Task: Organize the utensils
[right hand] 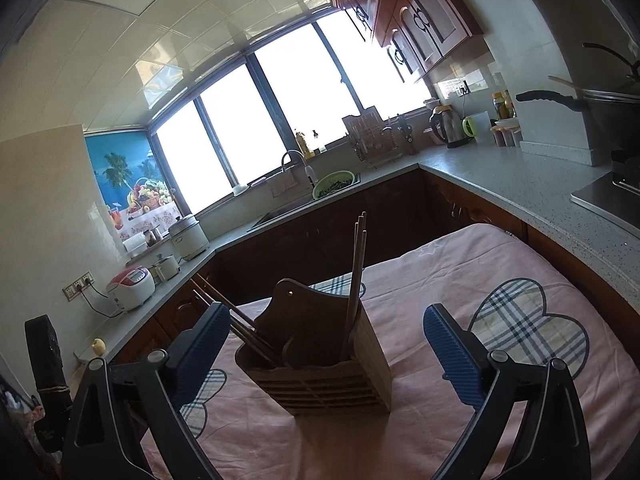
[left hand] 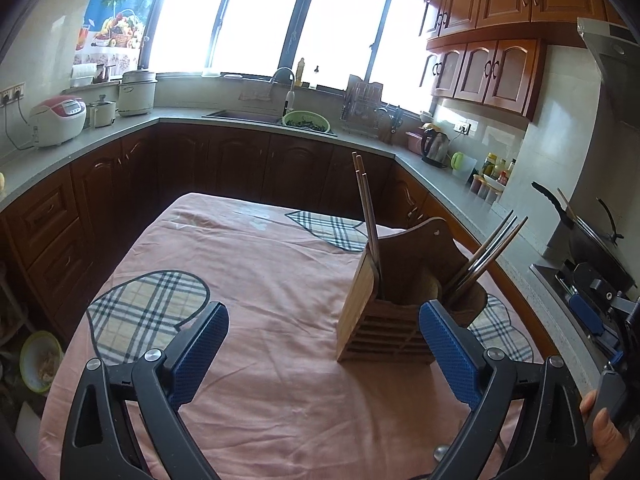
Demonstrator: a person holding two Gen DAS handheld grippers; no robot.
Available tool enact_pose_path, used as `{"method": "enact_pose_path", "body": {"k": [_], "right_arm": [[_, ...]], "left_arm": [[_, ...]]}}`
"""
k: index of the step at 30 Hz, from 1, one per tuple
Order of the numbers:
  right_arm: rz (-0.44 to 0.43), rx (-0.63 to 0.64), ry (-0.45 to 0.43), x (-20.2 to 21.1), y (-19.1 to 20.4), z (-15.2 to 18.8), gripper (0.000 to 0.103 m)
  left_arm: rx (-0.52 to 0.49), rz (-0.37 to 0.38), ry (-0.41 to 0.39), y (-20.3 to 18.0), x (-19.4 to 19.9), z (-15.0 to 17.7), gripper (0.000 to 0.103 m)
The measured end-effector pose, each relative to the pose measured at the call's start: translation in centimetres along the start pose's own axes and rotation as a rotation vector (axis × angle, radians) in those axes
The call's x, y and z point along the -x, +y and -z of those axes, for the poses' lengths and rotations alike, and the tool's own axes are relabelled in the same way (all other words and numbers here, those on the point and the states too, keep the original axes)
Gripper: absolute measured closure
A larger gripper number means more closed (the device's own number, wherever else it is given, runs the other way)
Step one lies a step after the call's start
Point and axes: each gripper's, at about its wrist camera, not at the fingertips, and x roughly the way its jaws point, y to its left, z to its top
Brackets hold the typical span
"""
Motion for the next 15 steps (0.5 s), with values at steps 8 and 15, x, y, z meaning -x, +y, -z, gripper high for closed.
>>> {"method": "enact_pose_path", "body": {"k": [8,15], "right_arm": [[-0.007,0.029,0.028,2.8,0.7,3.0,0.004],[-0.005,0.066,-0.006,6.4,1.6,5.5,0.004]], "left_arm": [[-0.049,-0.094,-0.01,-1.0,4.2,2.9,0.006],[-0.087,-0.121,-0.078,-1.4,8.1,6.3,0.006]]}}
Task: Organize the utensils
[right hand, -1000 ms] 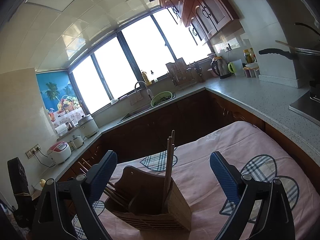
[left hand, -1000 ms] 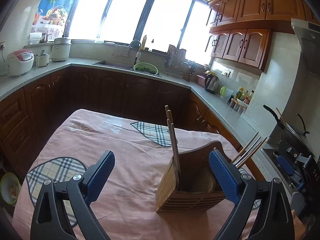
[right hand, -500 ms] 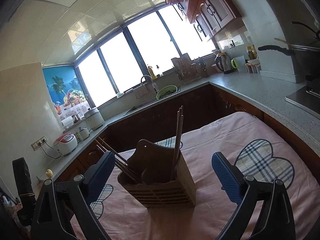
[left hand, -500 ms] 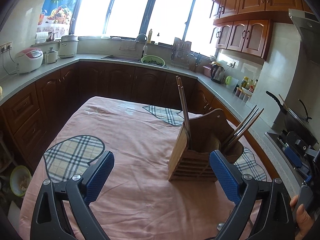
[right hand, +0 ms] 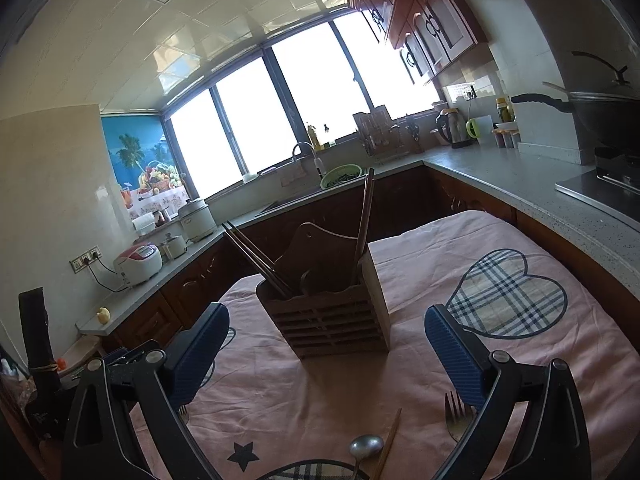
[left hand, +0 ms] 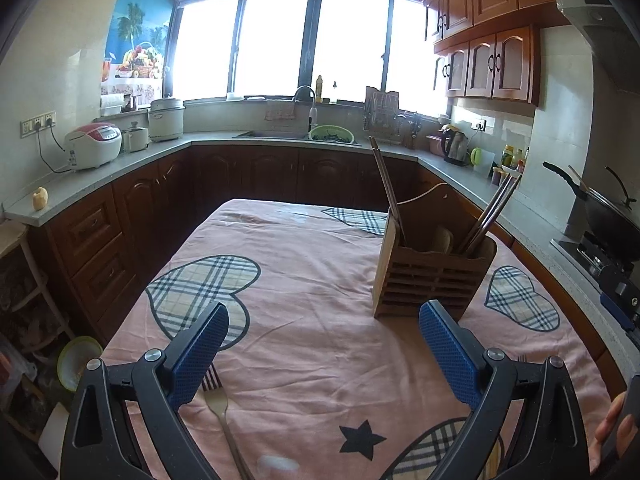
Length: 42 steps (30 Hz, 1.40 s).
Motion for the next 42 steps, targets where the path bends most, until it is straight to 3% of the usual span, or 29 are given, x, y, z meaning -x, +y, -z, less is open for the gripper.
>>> {"method": "enact_pose_path", "body": {"k": [4,8,16,22,33,42], "right_arm": [[0.018,0.065,-0.054,2.5,1.2,1.2,0.002],[0.042,0.151,-0.077,4.4,2.4,2.5,0.001],[0.052,0.275,-0.121,8.2,5.0,1.5,0.0],[0.071,0.288,-0.206,10.7,5.5,2.1,0.0],[0.116,0.308,-0.173,9.5,4.0,9.7,0.0],[0.105,0.284,-0.132,9.0,3.2,11.5,0.0]], "left_arm": [[-0.012,-0.001,0.002,0.6,1.4,1.9,0.006],[-0.019,0.057,0.05,1.0,2.4,2.8,0.002],[-0.041,0.044,-0.075,1.4,8.4,1.9,0.001],[-0.042,0.038,-0.068,1.6,9.7,4.4,0.001],[-0.061,-0.01,-0.073,1.3,8.9,8.5,0.001],[-0.089,-0.03,-0.104,0.8,9.4,10.5,0.001]]}}
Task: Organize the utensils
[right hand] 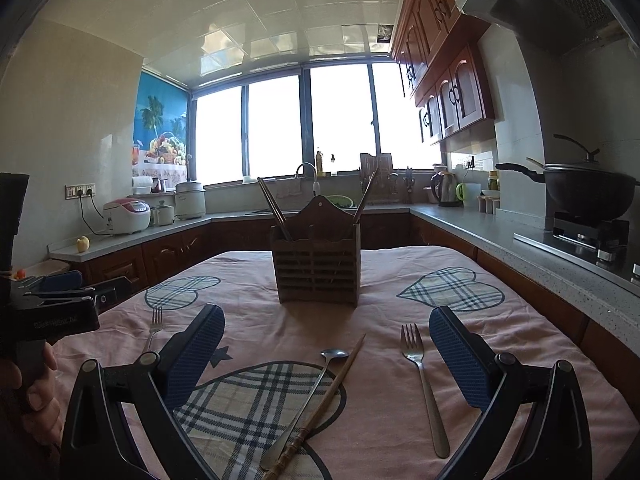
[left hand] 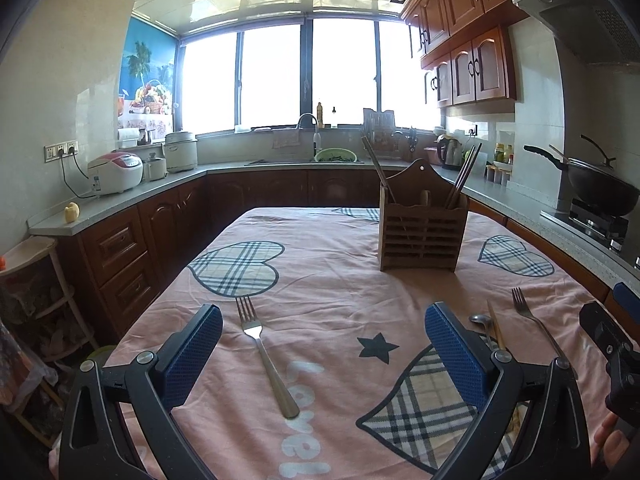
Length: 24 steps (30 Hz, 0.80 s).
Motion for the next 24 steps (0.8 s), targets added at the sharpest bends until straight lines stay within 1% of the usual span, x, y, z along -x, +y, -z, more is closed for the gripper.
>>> {"method": "enact_pose_path", "body": {"k": [4,9,24], "right_arm": [[0.001,-0.018,0.004,0.1,-0.2,0.5,0.0],[0.006,-0.035,0.001,0.5,-0.5,0.7,0.0],[-0.007,-0.024,-0.042,3.1,0.3,-0.3,0.0]], "left_arm": [[-0.02,-0.003,-0.003,-0.3,0.3,0.8,0.001],[-0.017,0.0,-0.006,-0.4,0.8,1.0,0.001],[-0.006,0.014,-0.048,-0.3,3.6,1.4,0.001]]}}
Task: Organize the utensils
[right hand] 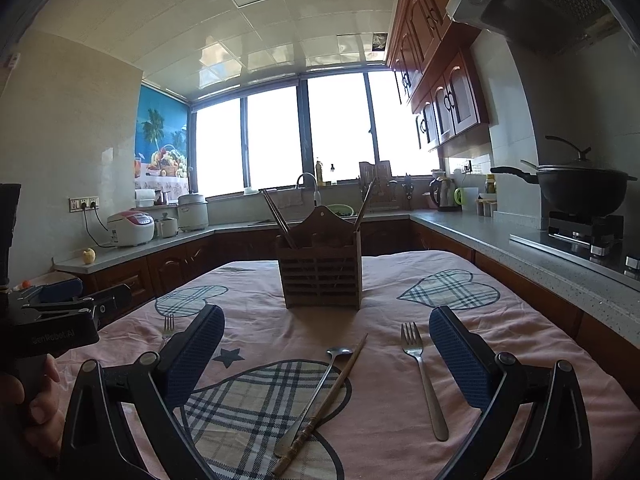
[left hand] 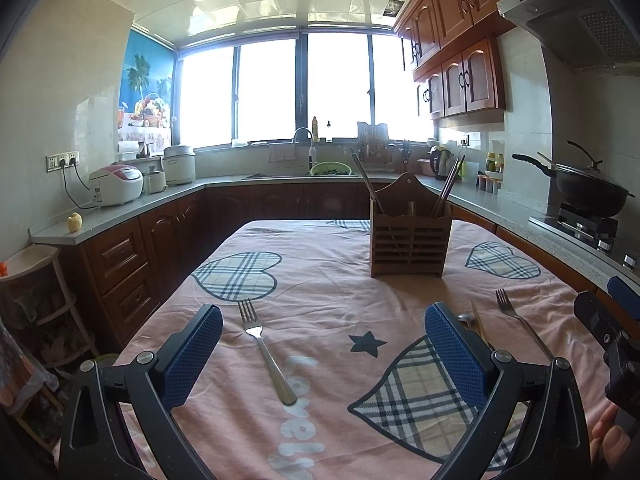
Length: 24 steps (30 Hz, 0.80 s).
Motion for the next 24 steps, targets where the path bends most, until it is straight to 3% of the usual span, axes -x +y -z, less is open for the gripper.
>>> {"method": "enact_pose_path", "body": {"k": [24], "right_arm": [[-0.016,0.034,-0.02,1.2,1.5,-0.7,0.0]], "left_arm": [[0.015,-0.01,-0.007,0.3,0.7,0.0,0.001]]}}
